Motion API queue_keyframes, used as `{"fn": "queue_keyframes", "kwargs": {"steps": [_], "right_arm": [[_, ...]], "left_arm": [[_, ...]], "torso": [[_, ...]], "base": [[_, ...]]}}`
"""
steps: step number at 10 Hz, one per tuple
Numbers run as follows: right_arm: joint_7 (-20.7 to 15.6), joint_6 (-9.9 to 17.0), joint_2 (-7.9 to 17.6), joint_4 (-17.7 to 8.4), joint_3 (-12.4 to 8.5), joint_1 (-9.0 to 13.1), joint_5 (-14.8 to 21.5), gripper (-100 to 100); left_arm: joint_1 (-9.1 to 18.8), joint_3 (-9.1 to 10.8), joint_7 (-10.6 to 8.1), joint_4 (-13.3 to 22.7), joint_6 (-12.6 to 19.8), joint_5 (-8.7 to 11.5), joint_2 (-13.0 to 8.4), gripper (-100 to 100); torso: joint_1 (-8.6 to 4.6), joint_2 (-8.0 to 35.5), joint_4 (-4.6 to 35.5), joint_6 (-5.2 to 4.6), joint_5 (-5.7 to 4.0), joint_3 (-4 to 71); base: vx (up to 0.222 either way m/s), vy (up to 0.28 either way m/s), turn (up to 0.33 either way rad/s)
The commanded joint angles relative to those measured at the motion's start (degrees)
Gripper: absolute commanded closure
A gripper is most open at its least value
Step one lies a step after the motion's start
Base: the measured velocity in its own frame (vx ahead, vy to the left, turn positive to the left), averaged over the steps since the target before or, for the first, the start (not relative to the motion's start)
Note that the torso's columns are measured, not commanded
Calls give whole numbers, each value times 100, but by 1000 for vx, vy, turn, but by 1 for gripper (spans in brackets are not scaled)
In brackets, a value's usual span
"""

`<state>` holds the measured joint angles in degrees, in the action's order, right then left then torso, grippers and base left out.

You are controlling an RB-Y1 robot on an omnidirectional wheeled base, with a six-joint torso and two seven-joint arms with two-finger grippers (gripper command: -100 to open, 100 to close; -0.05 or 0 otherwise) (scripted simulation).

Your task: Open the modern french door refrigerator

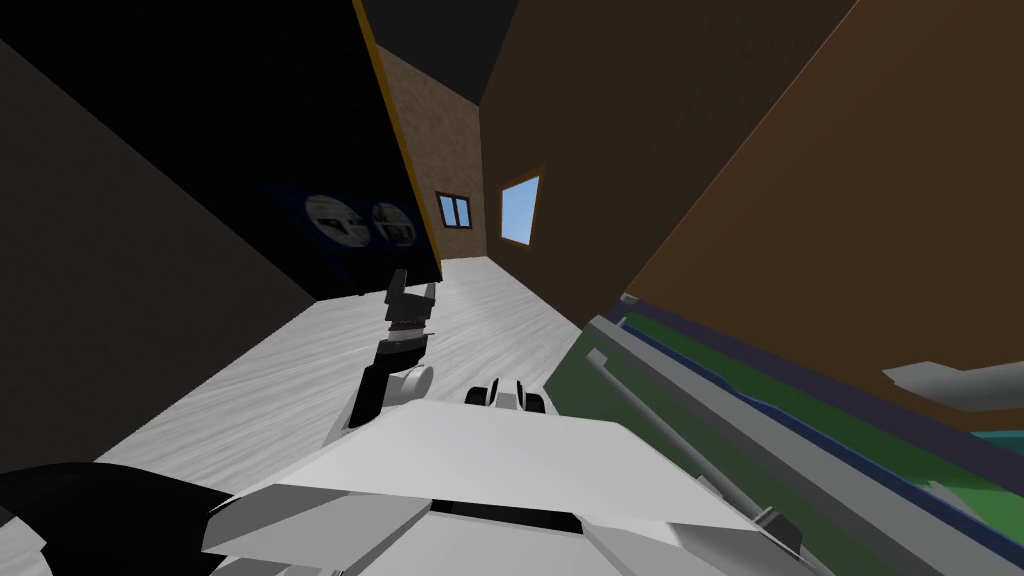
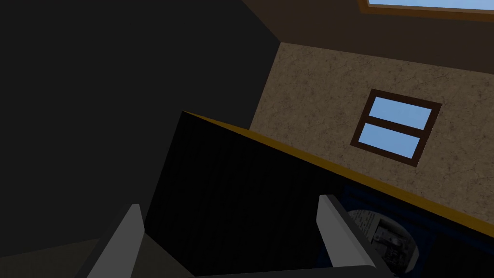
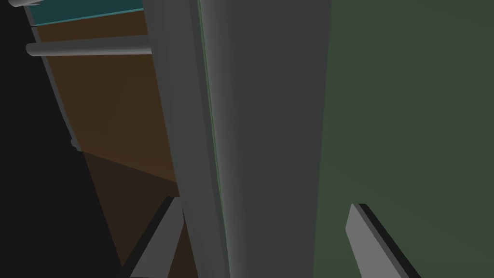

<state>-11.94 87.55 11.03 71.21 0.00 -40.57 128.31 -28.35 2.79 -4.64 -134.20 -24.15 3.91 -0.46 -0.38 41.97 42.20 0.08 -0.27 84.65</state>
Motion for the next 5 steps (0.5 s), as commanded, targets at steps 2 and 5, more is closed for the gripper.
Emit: {"fn": "queue_keyframes", "kwargs": {"steps": [2,5], "right_arm": [[61,-228,190,446,-128,-350,-114,-100],[97,-463,383,905,-258,-691,-231,-100]], "left_arm": [[-1,1,0,0,0,0,-1,0],[-1,1,0,0,0,0,-1,0]], "torso": [[5,4,0,-8,24,13],[49,43,12,-9,31,-15]], "base": [[55,5,-9],[38,33,-22]]}}
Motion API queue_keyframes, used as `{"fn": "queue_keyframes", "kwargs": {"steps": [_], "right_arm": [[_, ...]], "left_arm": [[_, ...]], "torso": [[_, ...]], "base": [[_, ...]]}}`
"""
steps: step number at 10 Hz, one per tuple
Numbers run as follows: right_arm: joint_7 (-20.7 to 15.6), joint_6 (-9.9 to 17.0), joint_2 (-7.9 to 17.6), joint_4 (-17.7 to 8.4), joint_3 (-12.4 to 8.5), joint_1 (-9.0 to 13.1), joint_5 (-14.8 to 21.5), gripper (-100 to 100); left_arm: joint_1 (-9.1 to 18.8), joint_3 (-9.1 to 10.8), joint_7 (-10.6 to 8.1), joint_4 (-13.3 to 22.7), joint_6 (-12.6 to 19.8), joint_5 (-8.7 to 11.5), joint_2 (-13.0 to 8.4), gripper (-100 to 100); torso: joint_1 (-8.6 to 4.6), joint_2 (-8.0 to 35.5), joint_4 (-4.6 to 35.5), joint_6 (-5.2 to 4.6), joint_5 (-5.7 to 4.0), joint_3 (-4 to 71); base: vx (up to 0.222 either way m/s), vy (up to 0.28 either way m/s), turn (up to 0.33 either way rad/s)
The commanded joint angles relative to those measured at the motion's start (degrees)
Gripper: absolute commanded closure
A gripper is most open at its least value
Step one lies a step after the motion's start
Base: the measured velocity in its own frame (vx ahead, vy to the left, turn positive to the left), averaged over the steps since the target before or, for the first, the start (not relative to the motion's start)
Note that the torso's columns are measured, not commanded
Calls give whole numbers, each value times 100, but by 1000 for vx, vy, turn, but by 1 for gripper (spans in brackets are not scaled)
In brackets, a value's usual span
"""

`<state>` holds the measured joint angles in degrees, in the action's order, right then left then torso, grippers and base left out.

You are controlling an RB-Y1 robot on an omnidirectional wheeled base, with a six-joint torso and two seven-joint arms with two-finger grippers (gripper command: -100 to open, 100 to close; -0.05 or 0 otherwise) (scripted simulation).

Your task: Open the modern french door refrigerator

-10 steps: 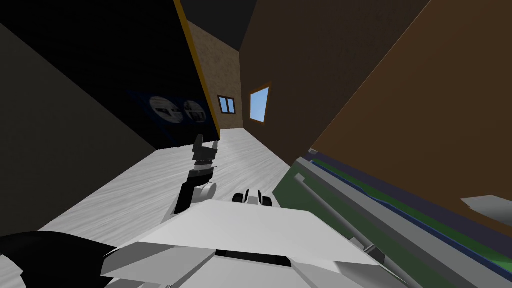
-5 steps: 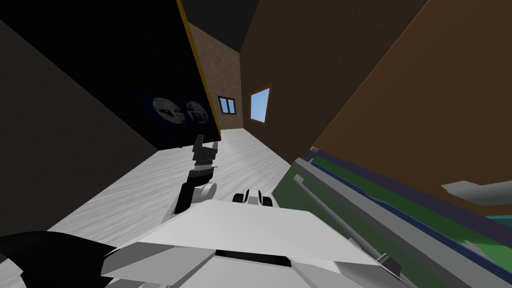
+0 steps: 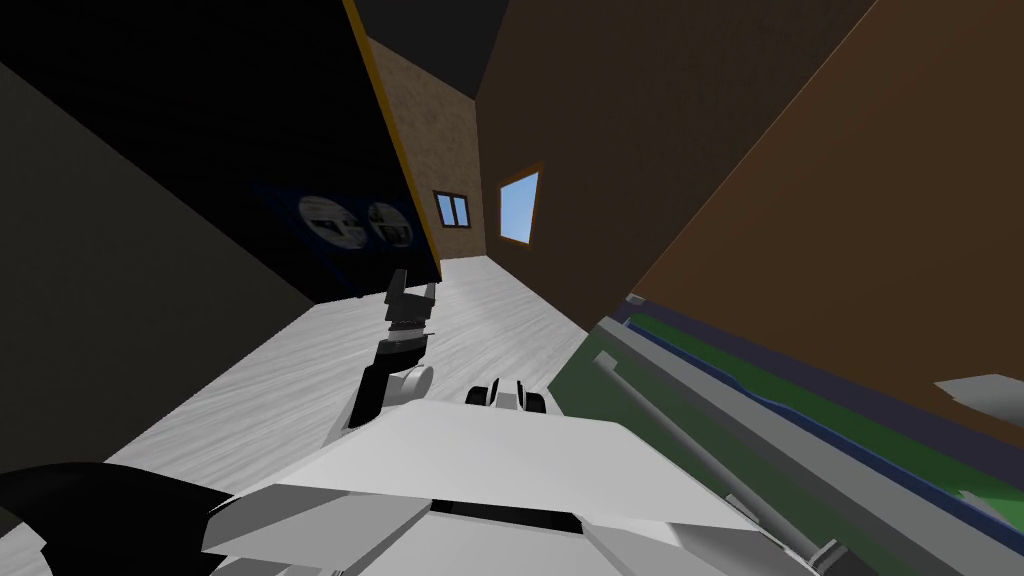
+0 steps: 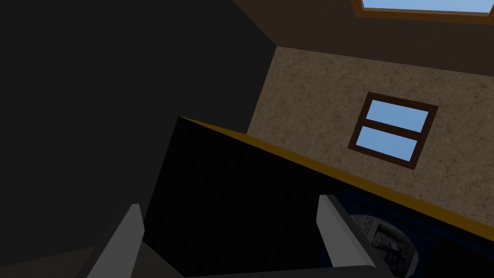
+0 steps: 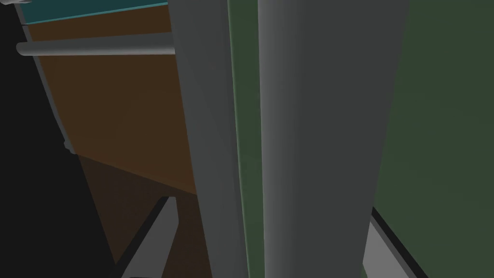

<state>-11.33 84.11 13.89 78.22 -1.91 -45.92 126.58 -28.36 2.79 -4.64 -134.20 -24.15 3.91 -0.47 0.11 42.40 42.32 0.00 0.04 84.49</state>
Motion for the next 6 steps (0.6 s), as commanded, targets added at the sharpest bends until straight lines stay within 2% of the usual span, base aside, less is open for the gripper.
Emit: {"fn": "queue_keyframes", "kwargs": {"steps": [1,2,4,5,6], "right_arm": [[49,-197,161,357,-110,-270,-96,-100],[49,-197,161,357,-110,-270,-96,-100],[73,-353,289,662,-196,-498,-174,-100],[62,-351,226,514,-134,-427,-159,-100],[63,-384,226,512,-132,-441,-169,0]], "left_arm": [[0,0,0,0,0,0,0,0],[0,0,0,0,0,0,0,0],[0,0,0,0,0,0,0,0],[0,0,0,0,0,0,0,0],[0,0,0,0,0,0,0,0]], "torso": [[3,-3,0,0,1,3],[19,-3,1,-2,21,12],[38,-8,3,5,48,25],[57,-8,4,2,66,32],[54,-7,3,6,54,26]], "base": [[36,64,-21],[22,41,-27],[25,38,-14],[10,10,-15],[0,0,0]]}}
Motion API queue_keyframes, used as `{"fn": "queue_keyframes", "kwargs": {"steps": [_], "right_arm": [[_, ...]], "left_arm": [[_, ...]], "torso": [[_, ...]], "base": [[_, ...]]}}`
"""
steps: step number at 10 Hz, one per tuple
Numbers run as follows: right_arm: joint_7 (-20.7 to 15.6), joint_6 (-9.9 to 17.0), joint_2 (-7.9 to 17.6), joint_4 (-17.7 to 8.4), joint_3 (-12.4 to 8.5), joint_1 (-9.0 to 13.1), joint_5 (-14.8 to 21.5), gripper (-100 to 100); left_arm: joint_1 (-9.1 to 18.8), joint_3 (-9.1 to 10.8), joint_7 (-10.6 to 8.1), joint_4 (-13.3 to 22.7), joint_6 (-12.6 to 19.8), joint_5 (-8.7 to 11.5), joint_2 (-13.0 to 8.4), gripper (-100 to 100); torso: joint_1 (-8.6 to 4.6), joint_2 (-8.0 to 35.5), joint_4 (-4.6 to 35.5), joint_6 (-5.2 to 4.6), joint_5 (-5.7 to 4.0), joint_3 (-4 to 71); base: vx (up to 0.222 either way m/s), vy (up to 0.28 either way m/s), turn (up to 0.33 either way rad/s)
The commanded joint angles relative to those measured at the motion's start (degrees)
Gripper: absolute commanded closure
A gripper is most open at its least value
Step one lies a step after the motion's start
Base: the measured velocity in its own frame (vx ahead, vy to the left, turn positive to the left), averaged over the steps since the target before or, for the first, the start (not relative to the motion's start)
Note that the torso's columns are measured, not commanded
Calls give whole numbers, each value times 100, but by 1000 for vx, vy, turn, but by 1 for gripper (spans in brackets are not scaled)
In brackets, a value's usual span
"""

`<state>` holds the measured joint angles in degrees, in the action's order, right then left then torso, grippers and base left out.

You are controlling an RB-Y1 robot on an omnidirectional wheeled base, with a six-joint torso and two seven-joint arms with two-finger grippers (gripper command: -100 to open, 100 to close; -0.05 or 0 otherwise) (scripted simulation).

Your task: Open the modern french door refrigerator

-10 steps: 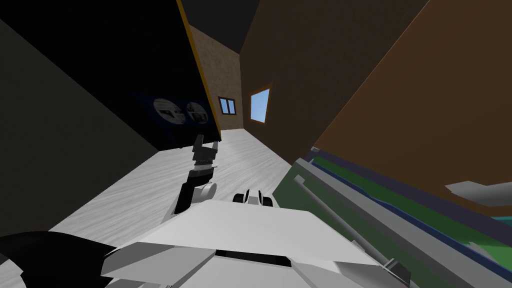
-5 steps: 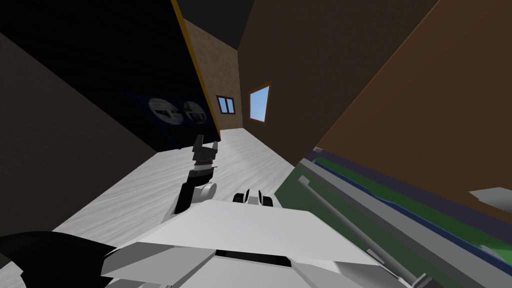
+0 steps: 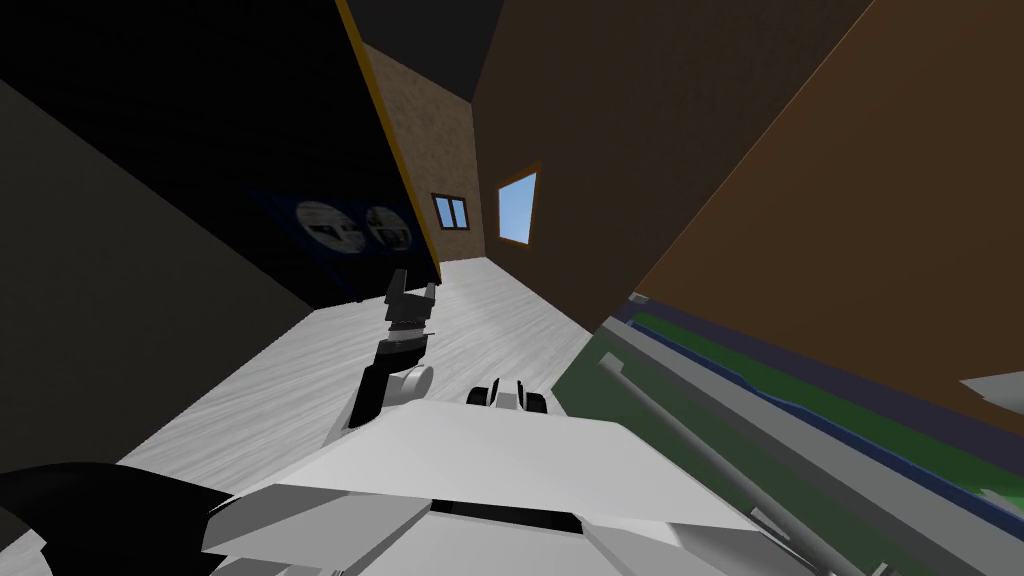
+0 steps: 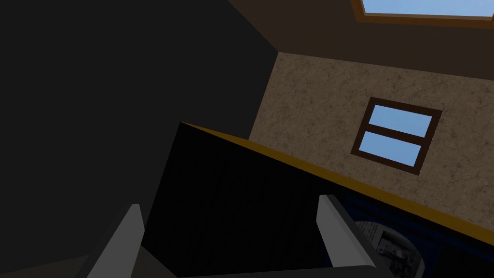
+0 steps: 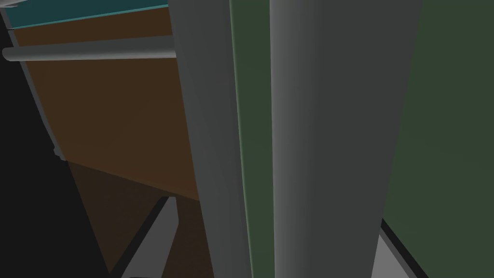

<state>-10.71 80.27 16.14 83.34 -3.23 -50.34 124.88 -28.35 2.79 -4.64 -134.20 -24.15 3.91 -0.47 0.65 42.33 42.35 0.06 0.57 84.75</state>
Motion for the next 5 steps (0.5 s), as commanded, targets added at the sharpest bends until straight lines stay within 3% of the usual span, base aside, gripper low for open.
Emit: {"fn": "queue_keyframes", "kwargs": {"steps": [1,5], "right_arm": [[-3,-18,-10,-18,12,-5,-4,0],[-7,-67,-32,-57,41,-17,-15,0]], "left_arm": [[0,0,0,0,0,0,0,0],[0,0,0,0,0,0,0,0]], "torso": [[-13,0,0,0,-10,-4],[-44,-5,-5,-3,-37,-10]], "base": [[0,0,0],[0,0,0]]}}
